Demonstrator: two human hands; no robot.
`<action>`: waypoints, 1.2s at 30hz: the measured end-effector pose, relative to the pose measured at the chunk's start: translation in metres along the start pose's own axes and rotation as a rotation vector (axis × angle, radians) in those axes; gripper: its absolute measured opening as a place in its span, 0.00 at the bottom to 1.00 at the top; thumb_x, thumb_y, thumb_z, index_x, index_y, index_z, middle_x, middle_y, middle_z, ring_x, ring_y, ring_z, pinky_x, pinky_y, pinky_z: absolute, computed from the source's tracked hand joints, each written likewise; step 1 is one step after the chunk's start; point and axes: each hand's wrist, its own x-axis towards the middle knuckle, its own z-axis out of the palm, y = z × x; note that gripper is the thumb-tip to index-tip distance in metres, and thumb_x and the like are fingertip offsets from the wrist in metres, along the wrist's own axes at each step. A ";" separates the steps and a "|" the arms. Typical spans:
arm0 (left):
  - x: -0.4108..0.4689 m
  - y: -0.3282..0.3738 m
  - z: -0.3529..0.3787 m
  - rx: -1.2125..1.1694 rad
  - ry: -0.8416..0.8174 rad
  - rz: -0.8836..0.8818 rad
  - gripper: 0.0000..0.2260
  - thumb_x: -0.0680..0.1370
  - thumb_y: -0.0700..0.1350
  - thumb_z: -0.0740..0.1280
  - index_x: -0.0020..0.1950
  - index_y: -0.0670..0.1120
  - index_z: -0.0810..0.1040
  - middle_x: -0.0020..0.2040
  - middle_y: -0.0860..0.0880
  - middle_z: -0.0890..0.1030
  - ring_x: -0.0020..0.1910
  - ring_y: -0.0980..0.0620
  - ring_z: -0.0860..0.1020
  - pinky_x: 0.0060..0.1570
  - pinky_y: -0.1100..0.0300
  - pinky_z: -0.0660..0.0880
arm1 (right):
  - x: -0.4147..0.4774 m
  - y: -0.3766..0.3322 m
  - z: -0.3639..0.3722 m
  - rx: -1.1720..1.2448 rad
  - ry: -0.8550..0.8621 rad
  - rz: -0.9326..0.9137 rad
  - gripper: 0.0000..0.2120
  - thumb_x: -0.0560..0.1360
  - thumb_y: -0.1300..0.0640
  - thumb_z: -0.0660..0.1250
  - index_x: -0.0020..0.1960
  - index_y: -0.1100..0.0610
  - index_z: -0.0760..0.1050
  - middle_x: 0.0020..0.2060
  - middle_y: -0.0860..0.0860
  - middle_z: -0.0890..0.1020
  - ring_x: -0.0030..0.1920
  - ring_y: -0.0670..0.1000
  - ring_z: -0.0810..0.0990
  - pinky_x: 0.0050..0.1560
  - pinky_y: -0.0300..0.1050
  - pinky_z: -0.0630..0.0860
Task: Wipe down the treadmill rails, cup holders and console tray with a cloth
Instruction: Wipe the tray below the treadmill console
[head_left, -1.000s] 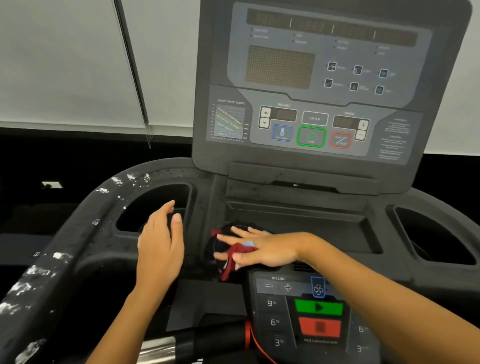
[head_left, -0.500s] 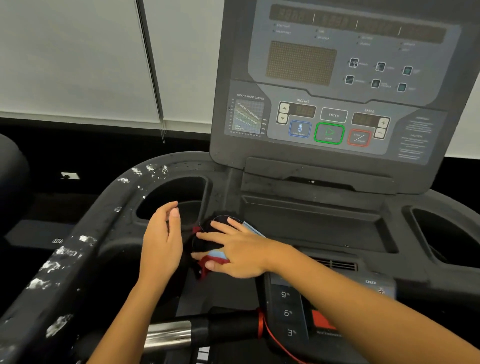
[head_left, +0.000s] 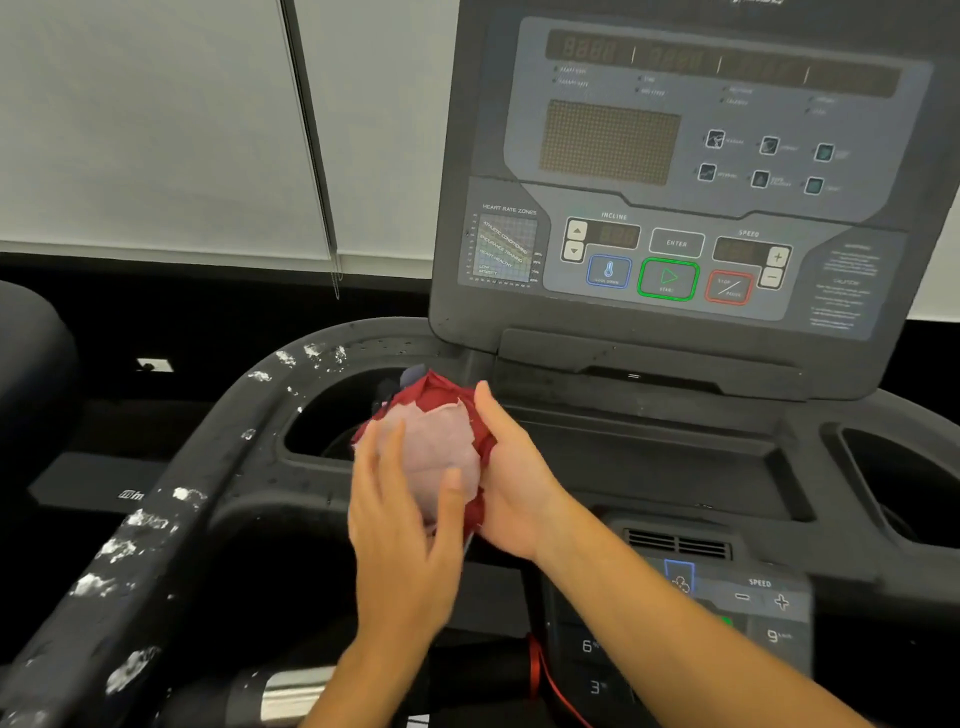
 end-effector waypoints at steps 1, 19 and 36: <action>0.003 0.001 0.002 0.037 -0.030 0.032 0.32 0.75 0.66 0.49 0.75 0.53 0.54 0.75 0.54 0.53 0.73 0.58 0.52 0.68 0.56 0.54 | -0.002 0.000 0.000 0.067 -0.036 -0.001 0.31 0.78 0.35 0.47 0.59 0.53 0.80 0.62 0.56 0.78 0.64 0.57 0.75 0.69 0.54 0.65; 0.076 -0.041 0.077 0.546 -0.605 0.143 0.29 0.81 0.57 0.50 0.77 0.47 0.43 0.76 0.39 0.43 0.75 0.40 0.44 0.72 0.49 0.40 | -0.002 -0.027 -0.095 -1.660 0.429 -0.071 0.24 0.80 0.43 0.53 0.71 0.54 0.66 0.67 0.53 0.67 0.69 0.54 0.64 0.69 0.51 0.64; 0.080 -0.046 0.090 0.545 -0.516 0.131 0.27 0.81 0.51 0.49 0.76 0.43 0.45 0.76 0.38 0.50 0.75 0.40 0.48 0.74 0.48 0.44 | -0.005 -0.023 -0.094 -1.665 0.364 -0.033 0.26 0.81 0.44 0.52 0.76 0.53 0.56 0.74 0.49 0.56 0.74 0.50 0.55 0.70 0.45 0.59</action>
